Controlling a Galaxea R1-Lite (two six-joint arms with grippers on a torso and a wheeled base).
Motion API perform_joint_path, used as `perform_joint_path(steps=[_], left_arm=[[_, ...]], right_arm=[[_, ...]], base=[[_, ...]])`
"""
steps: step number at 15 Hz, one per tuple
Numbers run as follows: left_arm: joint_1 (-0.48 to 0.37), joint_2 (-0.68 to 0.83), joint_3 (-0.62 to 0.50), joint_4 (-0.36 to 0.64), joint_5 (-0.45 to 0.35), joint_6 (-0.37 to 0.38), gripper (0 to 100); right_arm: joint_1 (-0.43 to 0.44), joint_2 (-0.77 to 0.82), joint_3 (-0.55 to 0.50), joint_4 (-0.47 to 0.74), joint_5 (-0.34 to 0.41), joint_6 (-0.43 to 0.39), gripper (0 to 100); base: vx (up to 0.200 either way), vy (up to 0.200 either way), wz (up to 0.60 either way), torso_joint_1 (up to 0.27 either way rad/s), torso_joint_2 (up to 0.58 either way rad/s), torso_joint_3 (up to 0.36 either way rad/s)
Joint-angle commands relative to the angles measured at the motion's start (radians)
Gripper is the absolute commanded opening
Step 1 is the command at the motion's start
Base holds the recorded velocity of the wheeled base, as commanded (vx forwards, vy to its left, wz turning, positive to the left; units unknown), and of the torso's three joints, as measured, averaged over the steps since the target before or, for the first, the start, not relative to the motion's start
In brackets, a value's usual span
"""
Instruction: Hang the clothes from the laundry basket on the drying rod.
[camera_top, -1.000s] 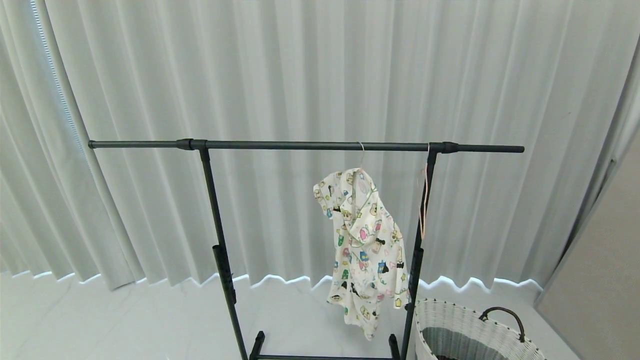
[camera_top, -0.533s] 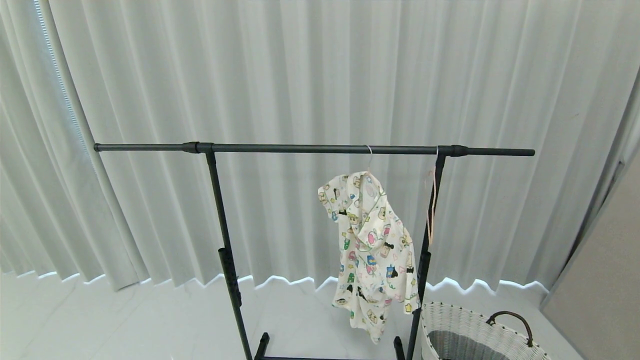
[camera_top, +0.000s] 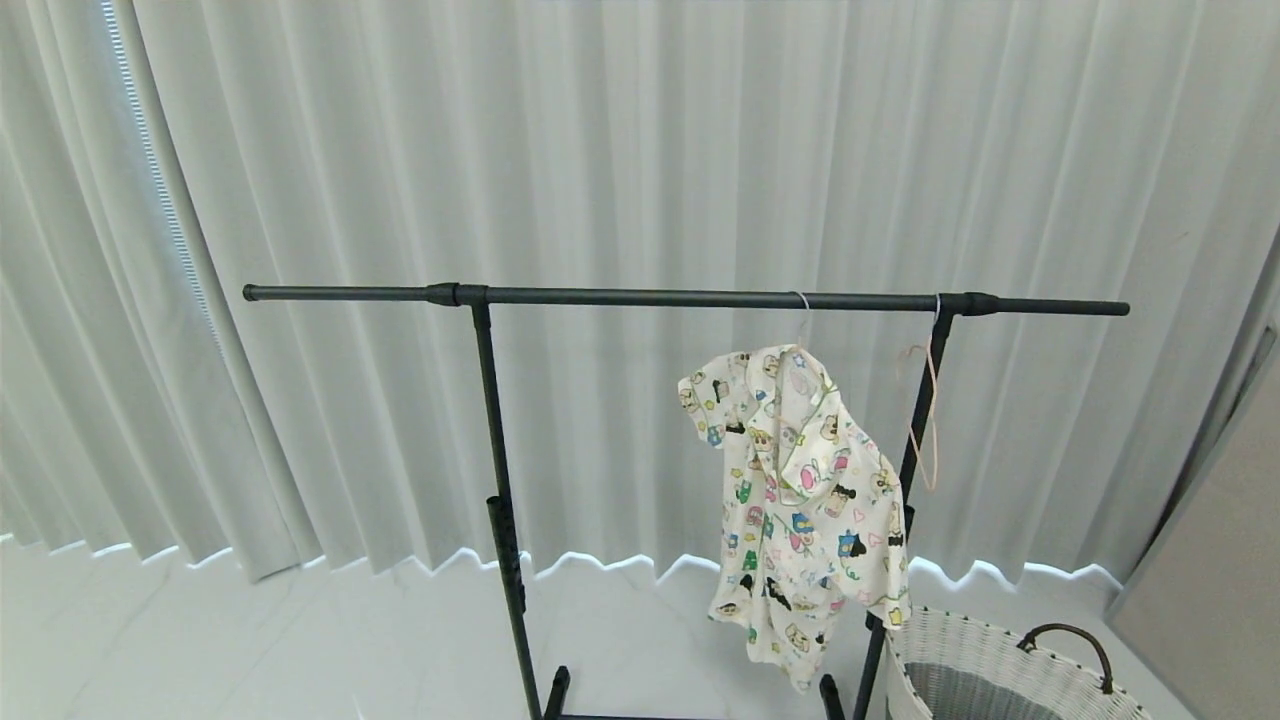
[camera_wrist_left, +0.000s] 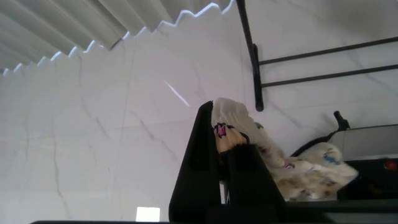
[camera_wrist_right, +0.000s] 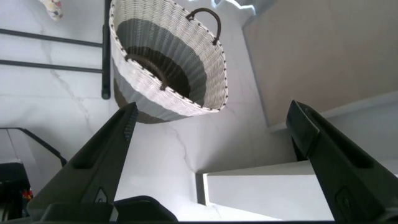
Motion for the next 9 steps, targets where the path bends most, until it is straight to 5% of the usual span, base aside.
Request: perform_joint_path(steps=[1,3,9], left_arm=[[-0.006,-0.006,0.0,0.0,0.0,0.0,0],[-0.008,-0.006,0.0,0.0,-0.001,0.002,0],[-0.022,-0.006,-0.002,0.0,0.0,0.002,0]], right_arm=[[0.0,0.003,0.0,0.0,-0.001,0.0,100],[0.002,0.001,0.0,0.0,0.0,0.0,100],[0.002,0.001,0.0,0.0,-0.001,0.0,100]], base=[[0.0,0.0,0.0,0.0,0.0,0.0],[0.0,0.0,0.0,0.0,0.0,0.0],[0.2,0.0,0.0,0.001,0.0,0.003]])
